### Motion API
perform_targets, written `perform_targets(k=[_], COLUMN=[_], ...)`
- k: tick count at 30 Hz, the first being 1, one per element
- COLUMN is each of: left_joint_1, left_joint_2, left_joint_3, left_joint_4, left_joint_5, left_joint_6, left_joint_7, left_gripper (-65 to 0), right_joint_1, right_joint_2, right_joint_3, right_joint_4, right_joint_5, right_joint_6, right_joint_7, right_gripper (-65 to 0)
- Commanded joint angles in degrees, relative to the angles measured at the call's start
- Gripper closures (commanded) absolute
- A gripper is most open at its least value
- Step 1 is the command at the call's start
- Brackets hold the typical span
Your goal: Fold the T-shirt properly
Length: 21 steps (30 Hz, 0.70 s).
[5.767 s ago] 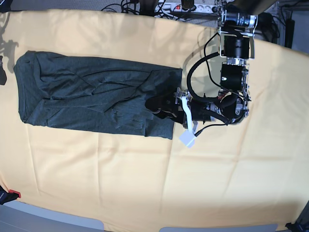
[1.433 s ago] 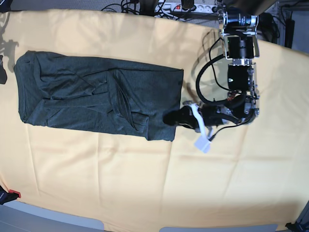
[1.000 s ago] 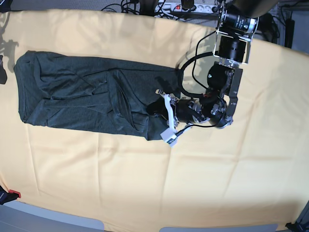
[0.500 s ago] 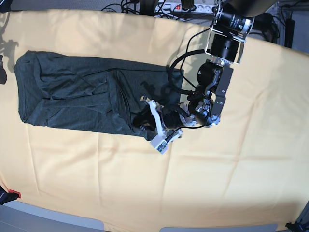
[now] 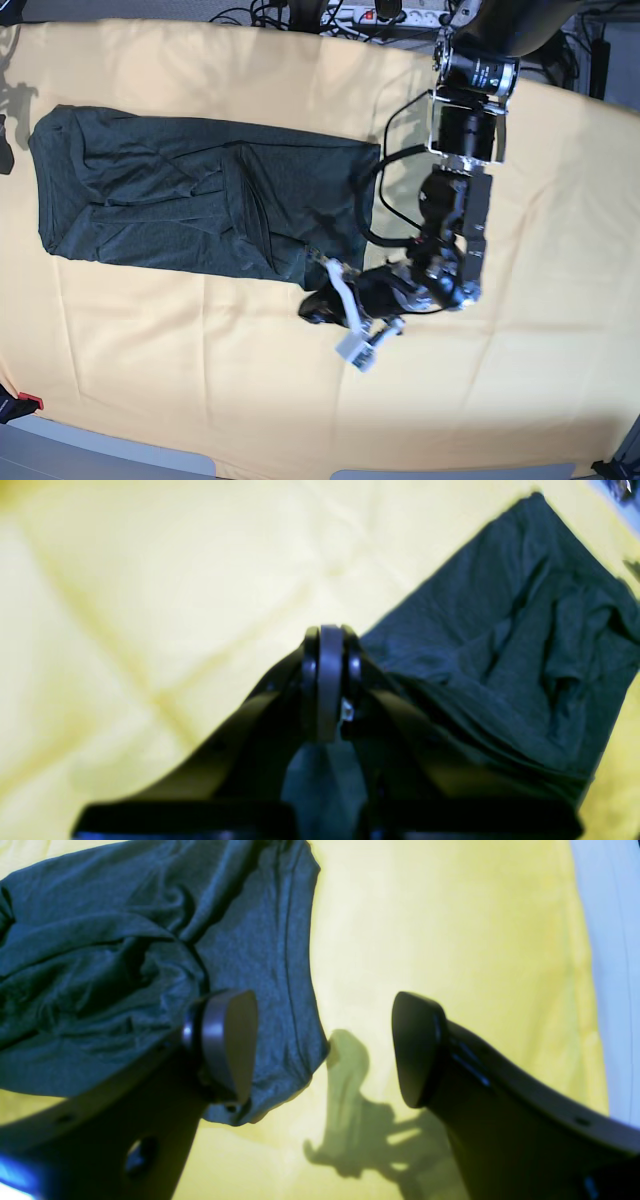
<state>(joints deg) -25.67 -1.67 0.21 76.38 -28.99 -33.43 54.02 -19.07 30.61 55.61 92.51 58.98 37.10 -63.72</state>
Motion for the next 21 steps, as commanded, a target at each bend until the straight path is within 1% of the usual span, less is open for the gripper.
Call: perform_targets(k=[1, 3, 4, 5, 6, 8, 11, 14, 17, 19, 21], left_joint_1=[-1.84, -2.1, -2.14, -2.14, -2.12, -2.16, -2.14, -2.14, -2.16, -2.16, -2.21], left_joint_2=[-0.35, -1.95, -2.89, -3.89, -5.18, -7.78, -11.78, -14.38, -14.8, -14.62, -14.67], left_joint_3=[-1.31, -2.34, -2.12, -1.7, -0.79, 1.68, 6.29, 11.02, 15.04, 17.77, 20.33], left_joint_4=[1.22, 1.22, 1.22, 1.22, 1.22, 1.22, 1.22, 1.22, 1.2, 1.2, 1.2], left_joint_5=[-3.06, -6.56, -8.28, -10.21, -12.7, -14.82, -14.6, -14.56, -14.62, -14.56, -13.2], left_joint_6=[-0.22, -0.98, -2.78, -5.49, -6.57, -6.57, -6.57, -6.57, -6.57, -6.57, -6.57], left_joint_7=[1.07, 5.53, 7.82, 10.01, 11.32, 12.55, 12.52, 12.52, 12.31, 10.21, 7.08], left_gripper=[0.0, 0.0, 0.0, 0.0, 0.0, 0.0, 0.0, 0.0, 0.0, 0.0, 0.0], right_joint_1=[0.17, 0.17, 0.2, 0.2, 0.17, 0.17, 0.17, 0.17, 0.17, 0.17, 0.17], right_joint_2=[1.46, 1.46, 1.46, 1.49, 1.49, 1.46, 1.46, 1.46, 1.46, 1.46, 1.46], right_joint_3=[0.59, 0.59, 0.59, 0.59, 0.59, 0.59, 0.59, 0.59, 0.59, 0.59, 0.59], right_joint_4=[0.76, 0.76, 0.76, 0.76, 0.76, 0.76, 0.76, 0.76, 0.76, 0.76, 0.76], right_joint_5=[1.05, 1.09, 1.11, 1.18, 1.27, 1.27, 1.22, 1.25, 1.27, 1.27, 1.27], right_joint_6=[0.04, 0.04, 0.04, 0.04, 0.04, 0.04, 0.04, 0.07, 0.59, 0.66, 0.63], right_joint_7=[0.87, 0.92, 0.96, 1.11, 1.16, 1.38, 1.31, 1.33, 1.36, 1.55, 1.55], right_gripper=[-43.2, -43.2, -43.2, -43.2, -43.2, -43.2, -43.2, -43.2, -43.2, -43.2, -43.2])
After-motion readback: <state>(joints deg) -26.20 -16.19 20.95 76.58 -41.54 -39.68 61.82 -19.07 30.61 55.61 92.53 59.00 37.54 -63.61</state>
